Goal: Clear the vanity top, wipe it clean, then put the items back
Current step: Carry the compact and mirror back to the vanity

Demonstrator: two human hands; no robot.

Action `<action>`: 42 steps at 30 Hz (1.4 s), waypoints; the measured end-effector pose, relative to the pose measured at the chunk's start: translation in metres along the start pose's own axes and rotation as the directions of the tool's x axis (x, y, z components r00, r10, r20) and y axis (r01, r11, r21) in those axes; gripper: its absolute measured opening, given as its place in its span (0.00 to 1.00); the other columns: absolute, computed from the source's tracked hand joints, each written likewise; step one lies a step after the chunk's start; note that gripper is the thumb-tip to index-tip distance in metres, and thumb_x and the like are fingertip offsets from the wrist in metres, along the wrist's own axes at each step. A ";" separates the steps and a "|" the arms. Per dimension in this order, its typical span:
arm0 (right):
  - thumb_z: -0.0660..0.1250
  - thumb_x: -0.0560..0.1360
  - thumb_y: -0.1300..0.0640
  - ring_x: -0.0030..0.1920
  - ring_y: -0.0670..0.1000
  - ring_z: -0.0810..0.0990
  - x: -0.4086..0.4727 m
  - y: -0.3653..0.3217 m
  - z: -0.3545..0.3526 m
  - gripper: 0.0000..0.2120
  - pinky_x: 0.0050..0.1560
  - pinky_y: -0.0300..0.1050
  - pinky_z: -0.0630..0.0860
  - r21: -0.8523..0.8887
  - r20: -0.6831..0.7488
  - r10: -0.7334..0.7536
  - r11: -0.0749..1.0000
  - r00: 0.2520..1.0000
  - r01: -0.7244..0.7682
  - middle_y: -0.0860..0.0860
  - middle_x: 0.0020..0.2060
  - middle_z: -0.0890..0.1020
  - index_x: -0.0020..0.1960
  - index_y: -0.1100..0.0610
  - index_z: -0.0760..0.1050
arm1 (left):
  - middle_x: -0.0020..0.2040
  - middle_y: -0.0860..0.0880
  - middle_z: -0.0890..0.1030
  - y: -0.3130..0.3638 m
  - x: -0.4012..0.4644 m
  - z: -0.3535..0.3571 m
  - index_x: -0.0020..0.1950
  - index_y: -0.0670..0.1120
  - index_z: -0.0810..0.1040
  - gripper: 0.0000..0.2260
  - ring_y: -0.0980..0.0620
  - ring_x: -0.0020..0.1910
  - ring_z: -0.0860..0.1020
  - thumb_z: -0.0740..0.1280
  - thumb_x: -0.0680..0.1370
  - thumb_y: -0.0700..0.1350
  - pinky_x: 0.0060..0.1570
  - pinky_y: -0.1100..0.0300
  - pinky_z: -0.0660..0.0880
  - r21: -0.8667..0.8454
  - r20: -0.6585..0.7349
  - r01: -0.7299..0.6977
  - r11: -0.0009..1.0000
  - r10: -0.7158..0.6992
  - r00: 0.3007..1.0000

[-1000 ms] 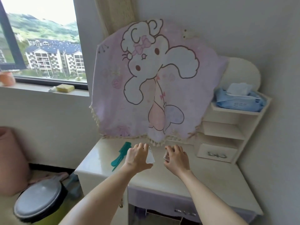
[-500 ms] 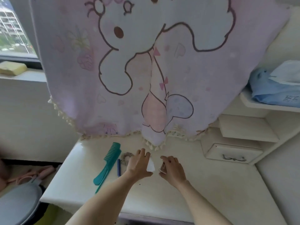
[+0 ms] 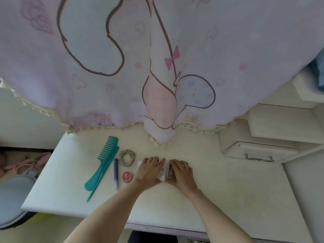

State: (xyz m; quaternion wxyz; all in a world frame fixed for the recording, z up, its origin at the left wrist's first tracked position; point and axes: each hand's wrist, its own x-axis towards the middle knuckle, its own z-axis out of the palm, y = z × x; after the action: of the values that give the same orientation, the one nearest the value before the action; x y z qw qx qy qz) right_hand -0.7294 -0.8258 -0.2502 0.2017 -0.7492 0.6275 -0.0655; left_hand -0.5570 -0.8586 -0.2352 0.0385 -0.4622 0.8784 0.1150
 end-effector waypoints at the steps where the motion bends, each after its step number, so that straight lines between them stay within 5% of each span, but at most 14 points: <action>1: 0.69 0.69 0.42 0.69 0.54 0.60 0.001 0.001 0.000 0.37 0.64 0.46 0.58 0.008 0.002 -0.017 1.000 1.000 0.017 0.48 0.70 0.65 0.72 0.56 0.61 | 0.56 0.43 0.76 0.000 0.002 0.002 0.69 0.42 0.68 0.37 0.43 0.54 0.76 0.74 0.64 0.56 0.56 0.49 0.72 0.012 0.001 -0.017 1.000 0.017 1.000; 8: 0.59 0.68 0.39 0.60 0.52 0.65 -0.005 0.007 0.007 0.31 0.54 0.50 0.75 -0.009 -0.052 -0.090 0.996 0.995 0.089 0.54 0.60 0.77 0.63 0.58 0.70 | 0.49 0.49 0.82 -0.001 0.002 0.007 0.57 0.47 0.79 0.34 0.50 0.48 0.81 0.76 0.57 0.63 0.43 0.53 0.78 0.040 -0.056 -0.065 0.997 0.067 0.996; 13: 0.57 0.68 0.38 0.59 0.56 0.77 -0.003 0.002 0.006 0.31 0.53 0.49 0.78 -0.050 -0.011 -0.069 0.996 0.998 0.069 0.52 0.58 0.79 0.62 0.57 0.72 | 0.56 0.46 0.81 -0.002 -0.006 0.006 0.63 0.48 0.70 0.37 0.46 0.54 0.80 0.75 0.58 0.60 0.46 0.50 0.78 0.018 0.017 -0.038 0.999 0.038 0.999; 20: 0.75 0.58 0.41 0.61 0.58 0.76 -0.011 0.004 -0.008 0.40 0.56 0.51 0.75 -0.069 0.021 -0.058 0.996 0.998 0.059 0.53 0.60 0.78 0.64 0.56 0.70 | 0.55 0.47 0.81 0.002 -0.003 -0.008 0.61 0.50 0.76 0.41 0.48 0.52 0.81 0.75 0.50 0.64 0.45 0.48 0.79 0.062 0.126 -0.049 0.997 0.040 0.991; 25: 0.72 0.60 0.41 0.61 0.57 0.77 -0.027 0.022 -0.033 0.38 0.57 0.52 0.76 -0.158 -0.097 0.029 0.986 0.995 -0.044 0.52 0.61 0.78 0.66 0.53 0.66 | 0.55 0.50 0.81 0.020 0.018 -0.030 0.61 0.51 0.76 0.36 0.51 0.52 0.81 0.70 0.55 0.65 0.47 0.52 0.78 0.098 0.040 -0.160 0.982 0.157 0.987; 29: 0.65 0.63 0.38 0.58 0.57 0.79 -0.059 0.037 -0.050 0.34 0.55 0.54 0.76 -0.189 -0.207 0.245 0.940 0.947 -0.285 0.52 0.59 0.79 0.65 0.51 0.68 | 0.55 0.50 0.82 0.053 0.042 -0.044 0.64 0.50 0.67 0.32 0.51 0.52 0.80 0.58 0.62 0.61 0.48 0.54 0.78 0.122 0.028 -0.320 0.940 0.319 0.947; 32: 0.57 0.67 0.40 0.57 0.59 0.79 -0.096 0.040 -0.063 0.28 0.55 0.56 0.76 -0.159 -0.316 0.430 0.855 0.846 -0.494 0.53 0.57 0.80 0.63 0.51 0.72 | 0.56 0.48 0.81 0.094 0.056 -0.058 0.66 0.48 0.67 0.33 0.50 0.53 0.80 0.54 0.65 0.62 0.49 0.55 0.78 0.193 0.056 -0.465 0.864 0.463 0.884; 34: 0.55 0.68 0.40 0.57 0.60 0.79 -0.125 0.036 -0.075 0.28 0.56 0.58 0.75 -0.120 -0.377 0.565 0.756 0.734 -0.644 0.54 0.57 0.80 0.62 0.52 0.74 | 0.66 0.45 0.74 0.126 0.060 -0.073 0.71 0.47 0.64 0.31 0.48 0.62 0.75 0.54 0.71 0.60 0.59 0.53 0.72 0.226 0.050 -0.570 0.790 0.575 0.817; 37: 0.54 0.69 0.41 0.58 0.62 0.78 -0.186 0.026 -0.093 0.28 0.57 0.60 0.74 -0.040 -0.498 0.698 0.574 0.514 -0.818 0.56 0.58 0.80 0.61 0.52 0.77 | 0.76 0.46 0.53 0.189 0.047 -0.095 0.77 0.47 0.46 0.31 0.47 0.74 0.54 0.53 0.78 0.58 0.72 0.51 0.52 0.280 0.048 -0.717 0.638 0.737 0.674; 40: 0.53 0.70 0.41 0.59 0.63 0.76 -0.260 0.005 -0.109 0.28 0.58 0.61 0.73 0.082 -0.579 0.782 0.337 0.230 -0.938 0.57 0.59 0.79 0.62 0.53 0.76 | 0.77 0.46 0.50 0.256 0.015 -0.116 0.76 0.48 0.43 0.31 0.47 0.75 0.50 0.51 0.79 0.58 0.73 0.50 0.48 0.312 -0.007 -0.818 0.483 0.862 0.507; 42: 0.52 0.71 0.41 0.60 0.64 0.75 -0.293 -0.010 -0.125 0.28 0.59 0.61 0.72 0.158 -0.596 0.791 0.280 0.134 -0.947 0.57 0.60 0.78 0.62 0.53 0.75 | 0.77 0.46 0.51 0.286 -0.004 -0.128 0.76 0.48 0.43 0.31 0.47 0.75 0.51 0.51 0.79 0.58 0.72 0.51 0.48 0.348 -0.019 -0.840 0.416 0.899 0.438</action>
State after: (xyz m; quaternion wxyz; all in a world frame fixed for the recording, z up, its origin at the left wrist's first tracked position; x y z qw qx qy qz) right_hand -0.8240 -0.5689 -0.0877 -0.0971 -0.1947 0.9733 -0.0732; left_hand -0.7847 -0.7293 -0.0624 -0.0499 0.0649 0.9950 -0.0579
